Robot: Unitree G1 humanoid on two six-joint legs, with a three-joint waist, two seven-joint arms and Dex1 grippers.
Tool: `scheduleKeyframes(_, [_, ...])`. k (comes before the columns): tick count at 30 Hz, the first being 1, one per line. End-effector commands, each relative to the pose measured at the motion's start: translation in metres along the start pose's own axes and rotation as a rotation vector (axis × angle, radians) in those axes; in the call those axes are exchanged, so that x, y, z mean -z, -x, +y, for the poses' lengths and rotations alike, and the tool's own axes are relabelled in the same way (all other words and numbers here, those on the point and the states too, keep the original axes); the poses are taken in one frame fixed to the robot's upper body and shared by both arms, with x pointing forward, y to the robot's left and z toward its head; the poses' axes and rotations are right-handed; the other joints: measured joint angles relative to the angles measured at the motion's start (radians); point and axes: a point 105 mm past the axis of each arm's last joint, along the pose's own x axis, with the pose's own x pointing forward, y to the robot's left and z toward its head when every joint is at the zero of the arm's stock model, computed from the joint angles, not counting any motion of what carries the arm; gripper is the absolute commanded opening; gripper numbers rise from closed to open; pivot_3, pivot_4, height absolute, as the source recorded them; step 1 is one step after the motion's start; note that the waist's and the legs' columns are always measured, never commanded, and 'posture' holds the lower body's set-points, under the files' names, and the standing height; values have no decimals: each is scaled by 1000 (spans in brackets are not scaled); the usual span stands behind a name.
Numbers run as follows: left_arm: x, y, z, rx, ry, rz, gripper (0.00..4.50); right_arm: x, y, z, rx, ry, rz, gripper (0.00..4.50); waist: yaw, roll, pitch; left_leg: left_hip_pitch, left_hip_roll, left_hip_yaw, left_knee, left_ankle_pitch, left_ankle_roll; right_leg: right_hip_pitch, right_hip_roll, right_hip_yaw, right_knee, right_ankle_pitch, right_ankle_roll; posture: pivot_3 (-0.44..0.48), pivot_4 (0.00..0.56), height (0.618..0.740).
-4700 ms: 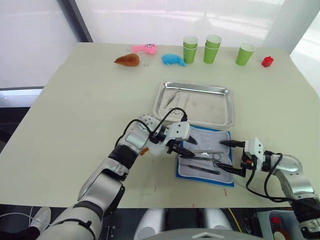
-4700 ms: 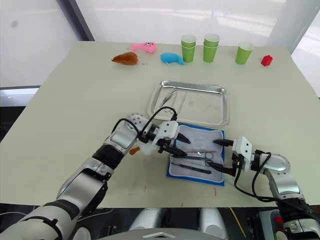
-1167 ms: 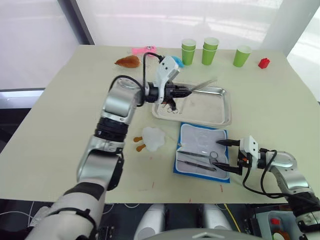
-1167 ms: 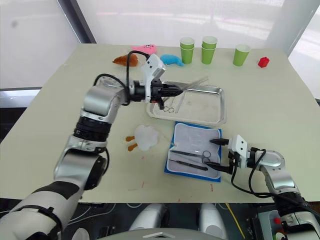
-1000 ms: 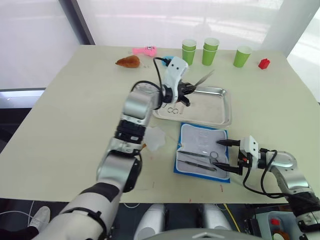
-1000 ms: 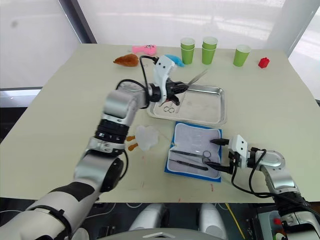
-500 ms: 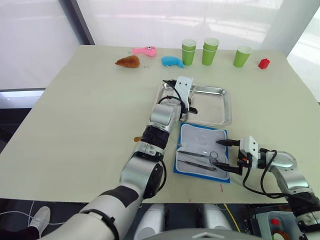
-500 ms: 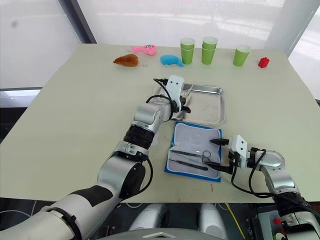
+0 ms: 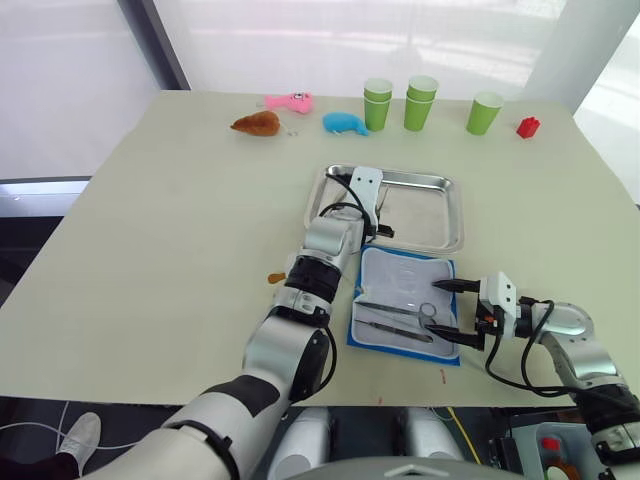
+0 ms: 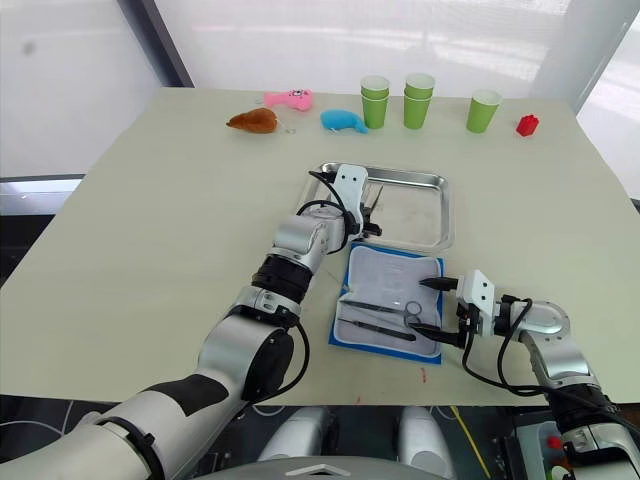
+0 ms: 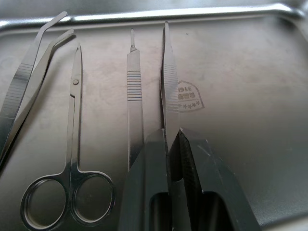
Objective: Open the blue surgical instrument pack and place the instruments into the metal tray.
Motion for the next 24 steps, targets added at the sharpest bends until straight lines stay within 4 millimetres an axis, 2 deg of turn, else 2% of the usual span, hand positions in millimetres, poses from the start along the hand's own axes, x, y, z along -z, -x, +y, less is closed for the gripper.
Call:
scheduleKeyframes(1, [2,1,-5,16,20,15,456,65,1,39,-95,-174,235,4500,0,0,0,0,0,0,0,0,0,0,0,0,0,0,0,0,150,740])
scheduleKeyframes(2, [2,1,-5,14,21,18,882,65,1,39,-94,-174,234,4500,0,0,0,0,0,0,0,0,0,0,0,0,0,0,0,0,150,740])
scheduleKeyframes(3, [3,1,-4,11,21,20,1098,65,0,39,-93,-174,233,4500,0,0,0,0,0,0,0,0,0,0,0,0,0,0,0,0,150,740])
scheduleKeyframes(9, [0,3,-2,1,10,9,4106,65,-1,39,-91,-171,231,4500,-1,0,-1,0,0,0,0,0,0,0,0,0,0,0,0,0,150,740])
scheduleKeyframes(10, [-2,5,-3,10,4,0,4485,65,-1,38,-90,-171,230,4500,-1,0,0,0,0,0,0,0,0,0,0,0,0,0,0,0,150,740])
scheduleKeyframes(16, [-19,13,-4,54,-47,-62,4485,65,-1,38,-91,-169,230,4500,-1,0,0,0,0,0,0,1,-1,0,0,0,0,0,0,0,150,740])
scheduleKeyframes(24, [-26,18,-2,71,-43,-81,4485,65,-1,38,-94,-167,230,4500,-1,0,0,0,0,0,0,1,-1,0,0,0,0,0,0,0,150,740])
